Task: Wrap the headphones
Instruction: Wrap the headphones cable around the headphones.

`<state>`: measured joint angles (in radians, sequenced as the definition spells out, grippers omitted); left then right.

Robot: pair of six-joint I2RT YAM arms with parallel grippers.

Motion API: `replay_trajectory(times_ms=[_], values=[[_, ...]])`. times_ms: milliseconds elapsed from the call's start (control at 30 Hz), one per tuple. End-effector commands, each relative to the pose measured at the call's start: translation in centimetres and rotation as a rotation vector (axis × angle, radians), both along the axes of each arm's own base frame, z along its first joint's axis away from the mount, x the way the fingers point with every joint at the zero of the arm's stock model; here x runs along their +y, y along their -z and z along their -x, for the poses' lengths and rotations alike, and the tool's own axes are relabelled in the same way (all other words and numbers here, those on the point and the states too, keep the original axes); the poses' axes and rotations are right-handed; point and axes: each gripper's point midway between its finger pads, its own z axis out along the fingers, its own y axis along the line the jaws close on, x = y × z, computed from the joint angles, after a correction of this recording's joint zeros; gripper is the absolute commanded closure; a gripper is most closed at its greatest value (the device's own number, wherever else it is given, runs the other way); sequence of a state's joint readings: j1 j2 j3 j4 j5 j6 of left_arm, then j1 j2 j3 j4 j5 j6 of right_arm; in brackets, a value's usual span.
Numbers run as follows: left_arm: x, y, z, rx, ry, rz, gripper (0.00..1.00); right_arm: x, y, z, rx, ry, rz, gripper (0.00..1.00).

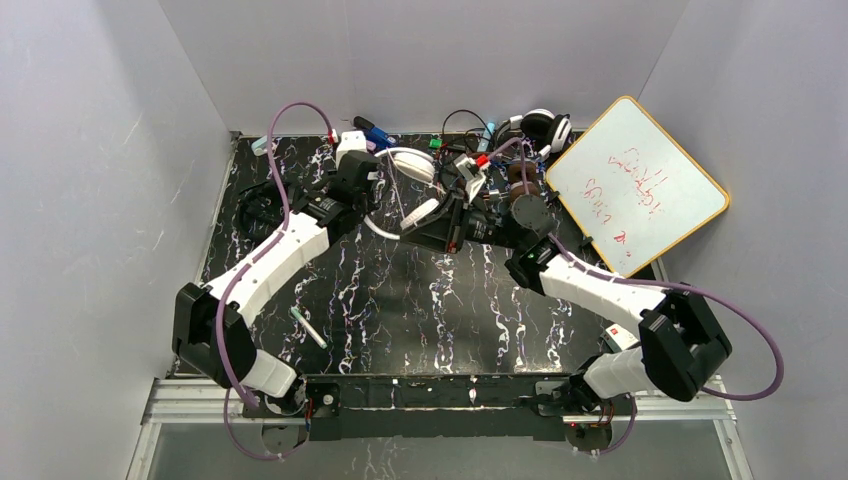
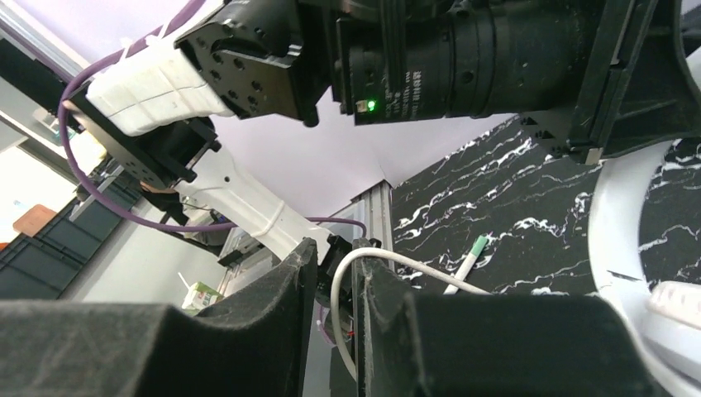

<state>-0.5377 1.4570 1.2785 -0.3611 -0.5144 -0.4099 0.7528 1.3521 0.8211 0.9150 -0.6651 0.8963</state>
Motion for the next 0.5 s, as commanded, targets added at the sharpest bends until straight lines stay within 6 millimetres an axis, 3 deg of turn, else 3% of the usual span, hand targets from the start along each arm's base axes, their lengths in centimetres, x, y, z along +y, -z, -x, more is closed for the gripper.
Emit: replay_trajectory(times_ms=[0, 100, 300, 467], values=[[2.8, -2.9, 0.2, -0.105, -0.031, -0.110, 1.00, 0.6, -4.2, 0.2, -0.078, -0.033, -0.057, 0.71], [3.2, -2.5, 0.8, -0.088, 0.018, -0.170, 1.00, 0.9, -4.7, -0.8, -0.091, -0.019, -0.031, 0.72], [1.9, -1.0, 2.5, -0.023, 0.225, -0.216, 1.00, -0.3, -5.8, -3.4, -0.081, 0.019, -0.015, 0.78], [0.7, -0.6, 4.3, 0.042, 0.381, -0.220, 1.00, -1.5, -4.6, -4.7, -0.084, -0.033, 0.074, 0.99]])
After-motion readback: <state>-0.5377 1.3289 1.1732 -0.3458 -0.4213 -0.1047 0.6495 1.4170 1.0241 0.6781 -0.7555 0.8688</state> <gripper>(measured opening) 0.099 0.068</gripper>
